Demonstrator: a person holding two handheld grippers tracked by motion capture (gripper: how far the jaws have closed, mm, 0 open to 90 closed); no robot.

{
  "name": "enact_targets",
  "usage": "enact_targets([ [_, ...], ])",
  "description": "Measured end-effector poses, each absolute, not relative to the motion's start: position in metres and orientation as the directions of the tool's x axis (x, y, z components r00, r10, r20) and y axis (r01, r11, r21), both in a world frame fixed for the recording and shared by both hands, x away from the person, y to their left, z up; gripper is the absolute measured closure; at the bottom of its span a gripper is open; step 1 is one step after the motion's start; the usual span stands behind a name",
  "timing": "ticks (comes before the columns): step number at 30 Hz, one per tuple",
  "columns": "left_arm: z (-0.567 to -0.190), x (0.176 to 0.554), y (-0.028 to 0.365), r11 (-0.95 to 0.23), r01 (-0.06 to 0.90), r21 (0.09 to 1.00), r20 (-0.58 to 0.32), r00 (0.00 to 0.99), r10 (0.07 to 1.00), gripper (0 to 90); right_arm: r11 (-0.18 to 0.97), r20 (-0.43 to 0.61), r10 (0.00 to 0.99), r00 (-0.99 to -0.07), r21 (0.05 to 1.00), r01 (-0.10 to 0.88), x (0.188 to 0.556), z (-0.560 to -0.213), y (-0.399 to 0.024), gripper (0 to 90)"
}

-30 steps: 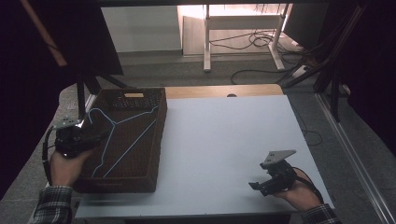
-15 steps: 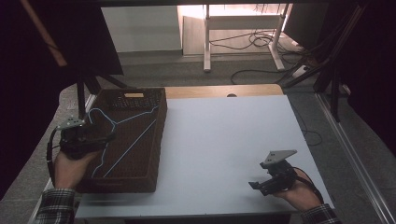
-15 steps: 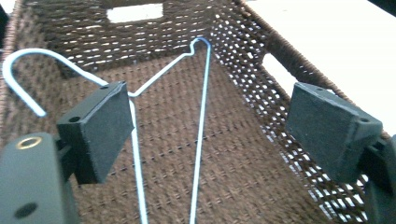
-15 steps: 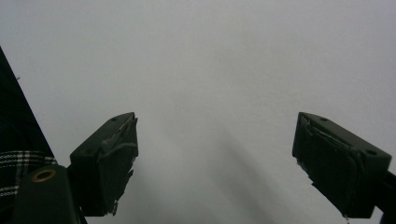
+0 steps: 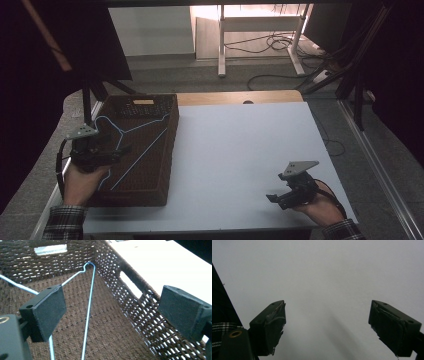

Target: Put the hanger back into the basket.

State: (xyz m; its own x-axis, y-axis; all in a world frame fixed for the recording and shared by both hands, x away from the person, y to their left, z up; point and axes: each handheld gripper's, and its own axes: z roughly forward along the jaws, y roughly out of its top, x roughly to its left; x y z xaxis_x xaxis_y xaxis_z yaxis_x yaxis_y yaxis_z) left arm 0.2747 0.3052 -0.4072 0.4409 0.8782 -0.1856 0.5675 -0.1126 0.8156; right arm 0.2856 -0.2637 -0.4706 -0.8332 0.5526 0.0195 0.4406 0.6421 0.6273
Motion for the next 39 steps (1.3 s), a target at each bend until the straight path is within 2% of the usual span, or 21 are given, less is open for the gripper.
enact_targets([
  [13,-0.399,0.262,0.275,-0.144,0.532,0.835,-0.182,0.512,0.839,5.7,0.629,0.018,0.552,-0.834,0.648,0.430,0.283,-0.466,-0.262,14.8],
  [39,-0.408,0.247,0.207,-0.225,0.498,0.838,-0.162,0.619,0.769,0.6,0.590,0.023,0.556,-0.831,0.693,0.414,0.275,-0.457,-0.260,11.3],
])
